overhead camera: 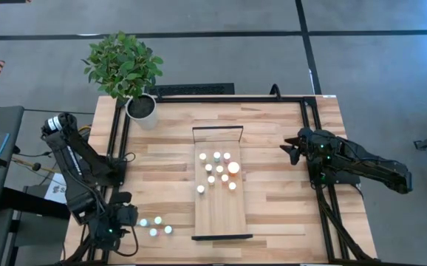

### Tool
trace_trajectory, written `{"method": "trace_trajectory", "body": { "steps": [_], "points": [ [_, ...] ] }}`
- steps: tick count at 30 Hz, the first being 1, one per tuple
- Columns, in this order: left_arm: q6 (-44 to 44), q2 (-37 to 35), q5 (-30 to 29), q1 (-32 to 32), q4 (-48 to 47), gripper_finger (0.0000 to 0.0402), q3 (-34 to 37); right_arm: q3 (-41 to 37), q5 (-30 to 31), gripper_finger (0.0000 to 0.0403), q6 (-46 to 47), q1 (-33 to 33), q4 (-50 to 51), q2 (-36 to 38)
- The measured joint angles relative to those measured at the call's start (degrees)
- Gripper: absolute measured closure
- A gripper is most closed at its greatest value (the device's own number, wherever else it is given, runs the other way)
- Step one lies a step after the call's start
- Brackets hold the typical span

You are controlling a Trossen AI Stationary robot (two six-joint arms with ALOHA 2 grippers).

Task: Pick and place medicine bottles onto shelf by color
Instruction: Put the blue pill bottle on the shelf

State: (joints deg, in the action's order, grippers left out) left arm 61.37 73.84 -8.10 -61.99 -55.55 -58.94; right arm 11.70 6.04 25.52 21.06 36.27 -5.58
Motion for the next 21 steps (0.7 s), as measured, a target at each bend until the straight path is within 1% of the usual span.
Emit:
{"method": "trace_trajectory", "body": {
  "steps": [8,13,15,21],
  "points": [
    [-0.94,0.00,-2.70,1.18,0.19,0.0246,-1.27,0.00,0.00,0.0168,0.00,0.02,0.02,0.00],
    [-3.56,0.00,-5.44,0.82,0.01,0.0246,-1.98,0.00,0.00,0.0168,0.00,0.02,0.01,-0.01],
    [-4.47,-0.02,-6.47,0.38,0.06,0.0246,-1.56,0.00,0.00,0.0168,0.00,0.02,0.02,0.00],
    [-4.70,-0.02,-7.00,0.43,0.01,0.0236,0.31,0.00,0.00,0.0168,0.00,0.00,0.01,0.00]
  ]
}}
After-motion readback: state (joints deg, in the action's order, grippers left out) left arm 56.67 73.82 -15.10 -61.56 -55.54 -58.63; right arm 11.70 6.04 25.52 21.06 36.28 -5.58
